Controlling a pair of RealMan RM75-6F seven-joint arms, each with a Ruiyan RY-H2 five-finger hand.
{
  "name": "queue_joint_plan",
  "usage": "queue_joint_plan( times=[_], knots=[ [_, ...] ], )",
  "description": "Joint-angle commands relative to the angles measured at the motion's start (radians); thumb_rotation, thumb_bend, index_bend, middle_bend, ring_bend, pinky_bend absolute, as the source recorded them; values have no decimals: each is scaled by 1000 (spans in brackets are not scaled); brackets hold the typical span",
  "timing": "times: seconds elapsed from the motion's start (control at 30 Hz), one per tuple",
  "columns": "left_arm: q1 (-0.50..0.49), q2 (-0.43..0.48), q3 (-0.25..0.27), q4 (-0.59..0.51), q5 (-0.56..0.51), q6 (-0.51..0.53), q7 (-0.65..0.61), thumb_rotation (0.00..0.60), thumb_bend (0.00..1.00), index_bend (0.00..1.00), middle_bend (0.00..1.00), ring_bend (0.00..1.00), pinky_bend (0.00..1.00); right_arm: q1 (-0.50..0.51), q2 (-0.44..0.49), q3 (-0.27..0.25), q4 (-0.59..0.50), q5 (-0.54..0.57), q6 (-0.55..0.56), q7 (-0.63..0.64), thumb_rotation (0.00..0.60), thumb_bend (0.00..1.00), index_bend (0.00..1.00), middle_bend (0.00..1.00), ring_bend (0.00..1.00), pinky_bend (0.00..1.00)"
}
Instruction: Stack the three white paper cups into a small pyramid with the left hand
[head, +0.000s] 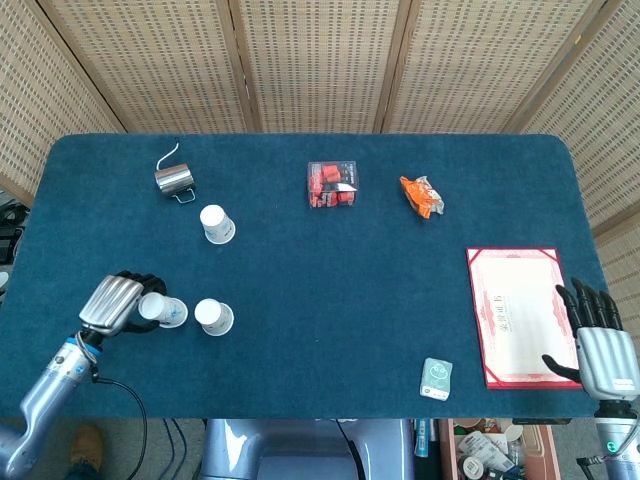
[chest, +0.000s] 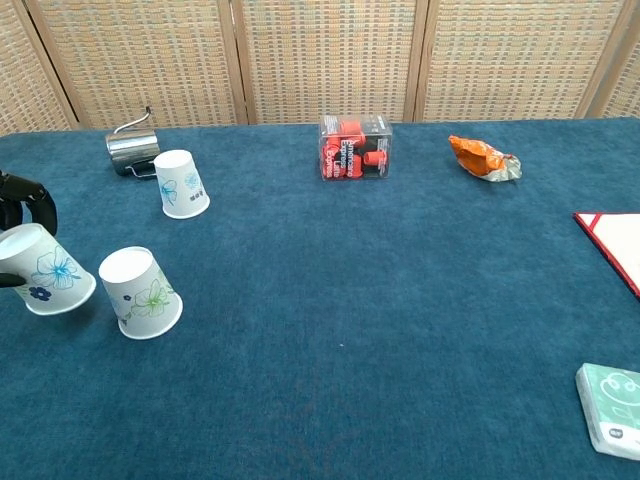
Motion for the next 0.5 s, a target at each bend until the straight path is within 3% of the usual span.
queue_joint_plan(
  times=[0.03, 0.37, 0.5],
  knots=[
    [-7, -17, -6, -3, -23, -14, 42, 600, 213, 462, 465, 467, 396, 0, 2, 2, 1, 3, -2, 6, 600, 0, 0, 0, 0, 0],
    [-22, -63, -9, 6, -62, -46, 95, 600, 213, 461, 456, 466, 396, -1, 12, 6, 3, 9, -2, 31, 600, 0, 0, 0, 0, 0],
    [-25, -68, -6, 7, -57, -47, 83, 600, 213, 436, 377, 404, 364, -2, 14, 6, 3, 11, -2, 36, 600, 0, 0, 0, 0, 0]
  ],
)
